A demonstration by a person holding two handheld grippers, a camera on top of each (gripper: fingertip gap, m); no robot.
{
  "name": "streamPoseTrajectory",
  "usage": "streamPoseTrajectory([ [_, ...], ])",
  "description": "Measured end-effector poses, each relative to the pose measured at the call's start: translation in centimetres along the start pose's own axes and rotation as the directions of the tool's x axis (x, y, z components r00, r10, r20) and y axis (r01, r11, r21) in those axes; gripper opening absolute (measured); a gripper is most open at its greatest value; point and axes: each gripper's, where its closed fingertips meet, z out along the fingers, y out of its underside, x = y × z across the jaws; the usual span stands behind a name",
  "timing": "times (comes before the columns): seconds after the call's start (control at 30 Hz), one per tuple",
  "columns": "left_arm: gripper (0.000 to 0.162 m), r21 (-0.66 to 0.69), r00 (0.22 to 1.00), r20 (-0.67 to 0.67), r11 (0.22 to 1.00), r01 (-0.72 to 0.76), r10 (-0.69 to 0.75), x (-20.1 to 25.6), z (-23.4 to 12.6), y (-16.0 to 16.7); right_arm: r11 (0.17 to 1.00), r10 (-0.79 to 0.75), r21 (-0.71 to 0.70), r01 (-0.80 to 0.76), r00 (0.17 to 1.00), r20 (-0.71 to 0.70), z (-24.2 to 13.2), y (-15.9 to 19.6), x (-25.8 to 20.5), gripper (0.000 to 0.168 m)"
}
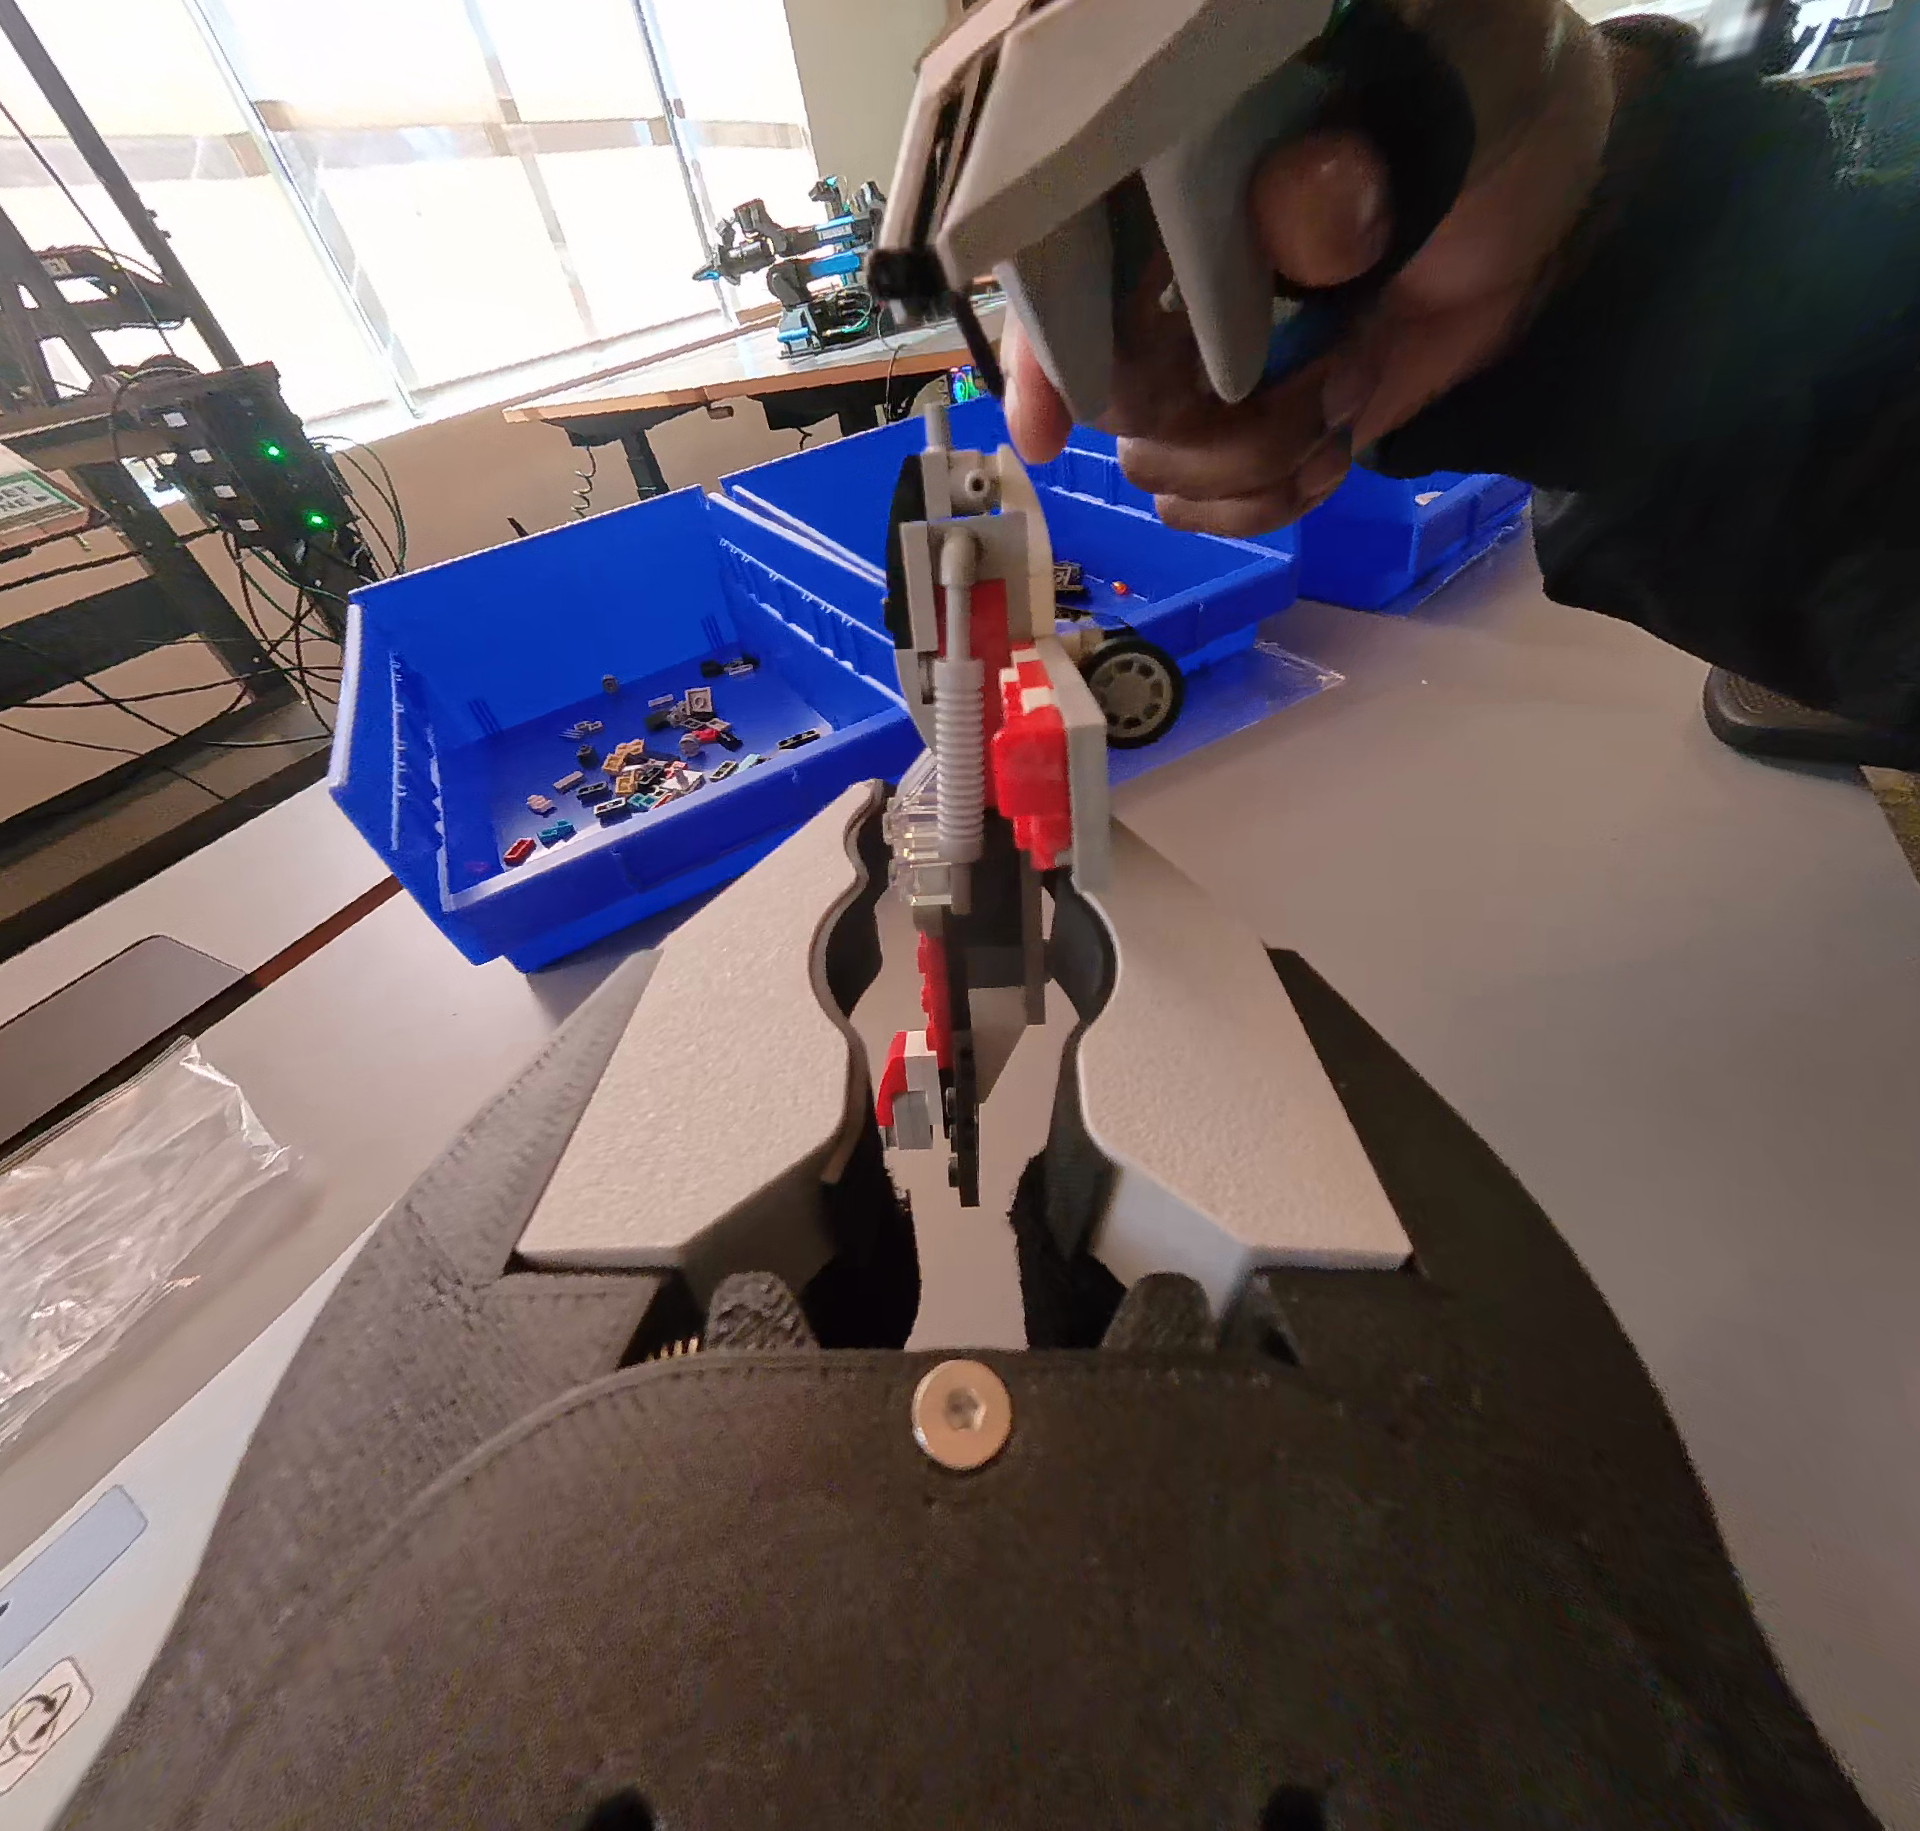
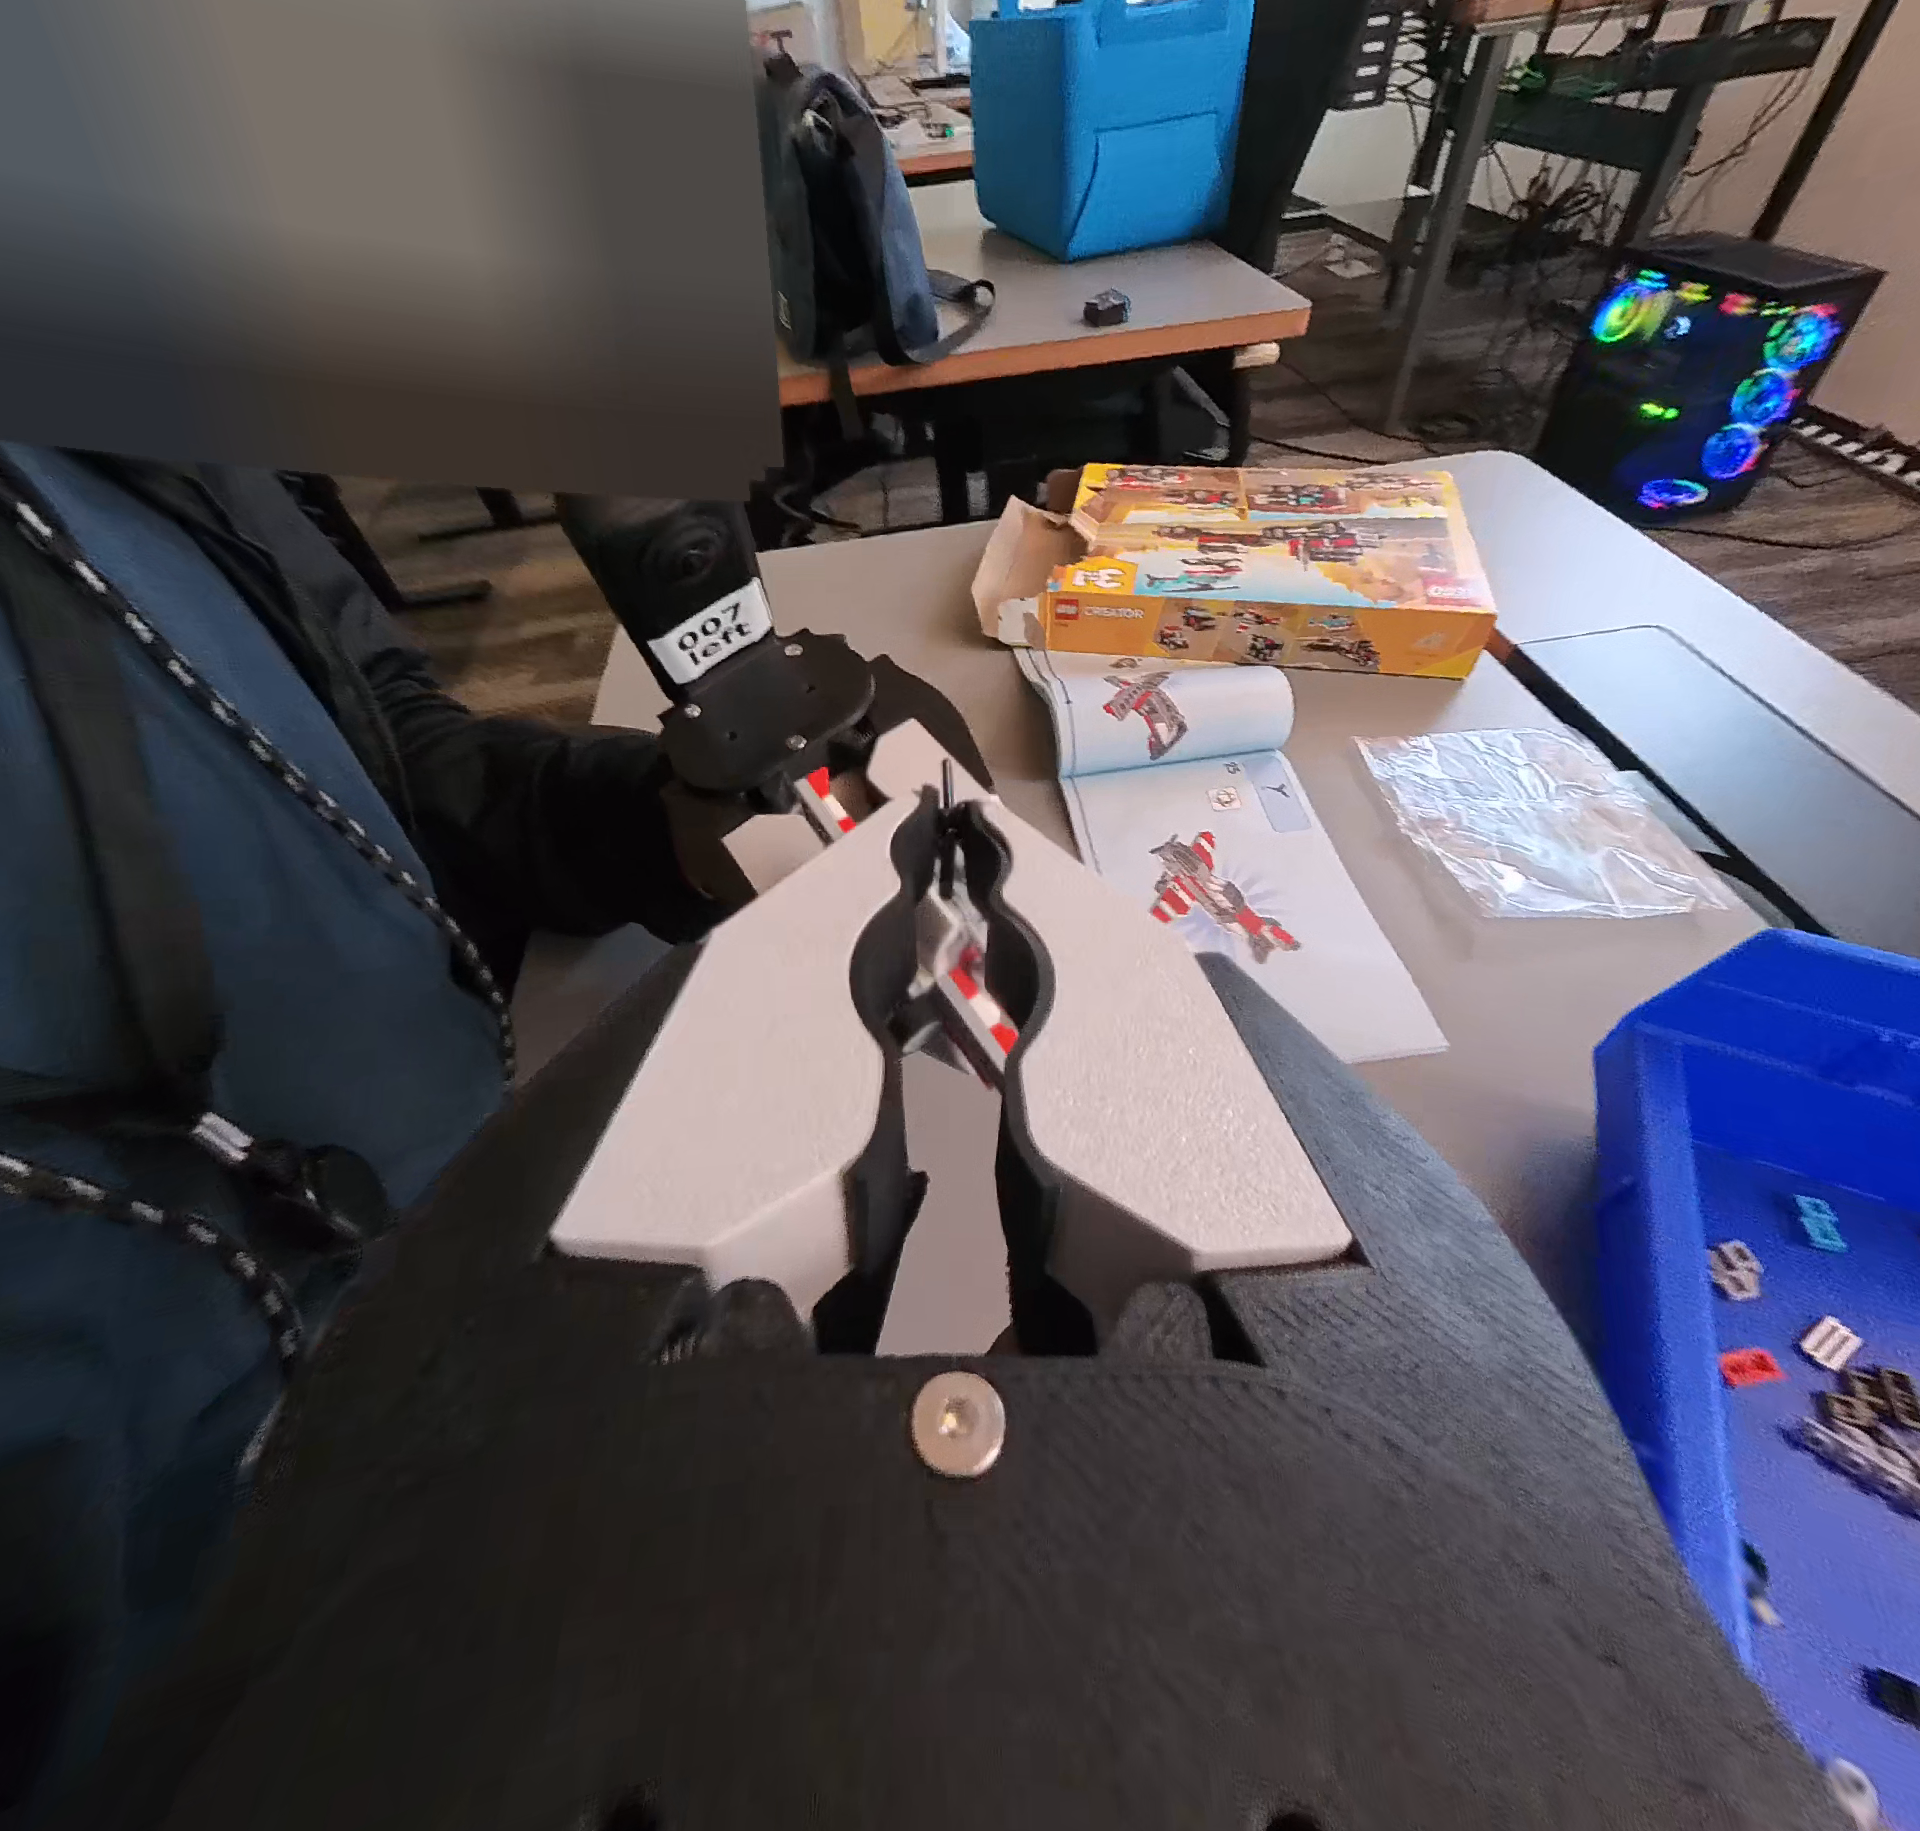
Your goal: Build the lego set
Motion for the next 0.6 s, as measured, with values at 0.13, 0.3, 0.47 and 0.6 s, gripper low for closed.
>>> streamPoseTrajectory([
  [0.13,0.026,0.009,1.000,-0.011,1.000,-0.010,0.010,0.35,0.06,-0.19,0.999,0.034,0.009,-0.035,0.998,0.047,0.18,0.20,-0.51,0.004],
  [0.3,0.026,0.022,1.000,-0.020,1.000,-0.006,0.007,0.54,0.03,-0.44,0.998,0.058,0.008,-0.058,0.997,0.052,0.52,0.64,-0.29,0.005],
  [0.47,0.026,0.030,1.000,-0.025,0.999,0.014,-0.014,0.50,0.00,-0.56,0.993,0.108,0.043,-0.111,0.991,0.075,0.39,0.50,-0.08,0.006],
  [0.6,0.026,0.042,0.999,-0.027,0.999,0.025,-0.023,0.45,-0.08,-0.76,0.985,0.150,0.068,-0.157,0.984,0.097,0.19,0.38,0.10,0.009],
])
